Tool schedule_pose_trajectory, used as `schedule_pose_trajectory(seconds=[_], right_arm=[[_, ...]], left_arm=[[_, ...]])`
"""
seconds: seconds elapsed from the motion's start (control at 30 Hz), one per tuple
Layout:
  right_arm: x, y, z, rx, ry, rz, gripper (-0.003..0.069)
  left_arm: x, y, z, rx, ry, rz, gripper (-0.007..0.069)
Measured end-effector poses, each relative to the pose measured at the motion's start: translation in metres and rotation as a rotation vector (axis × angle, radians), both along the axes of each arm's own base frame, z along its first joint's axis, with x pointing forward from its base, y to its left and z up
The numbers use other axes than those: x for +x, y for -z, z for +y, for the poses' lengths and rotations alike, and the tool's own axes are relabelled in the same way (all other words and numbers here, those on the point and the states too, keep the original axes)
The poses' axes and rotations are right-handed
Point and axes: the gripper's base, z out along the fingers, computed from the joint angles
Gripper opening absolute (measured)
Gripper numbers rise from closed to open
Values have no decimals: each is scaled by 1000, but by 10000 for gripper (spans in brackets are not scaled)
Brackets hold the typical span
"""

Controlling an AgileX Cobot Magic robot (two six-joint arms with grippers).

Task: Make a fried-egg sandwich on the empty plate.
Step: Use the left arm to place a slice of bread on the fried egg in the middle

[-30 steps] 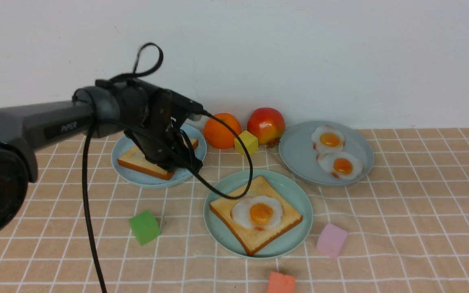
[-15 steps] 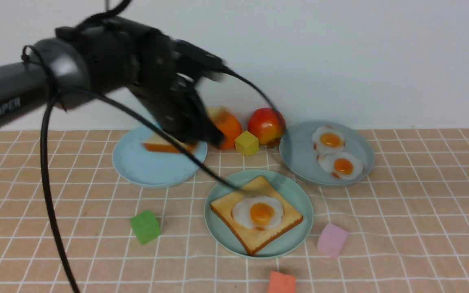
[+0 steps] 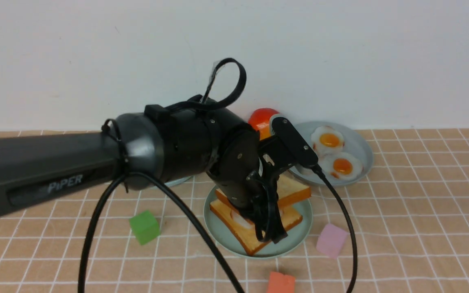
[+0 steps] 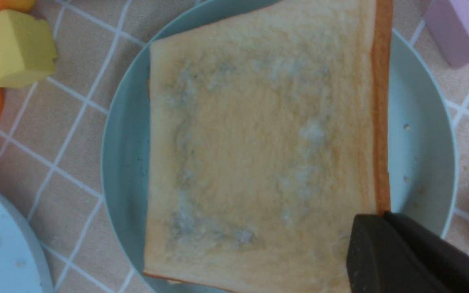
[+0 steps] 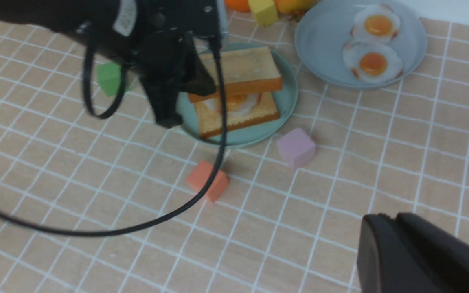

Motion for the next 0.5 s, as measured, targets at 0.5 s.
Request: schedule_pose_trajectory(seconds=[0.5], right_arm=[[-9,1,0,14,-10,21,67]], left_arm=[[4,28,-2,32,-84,82,-10]])
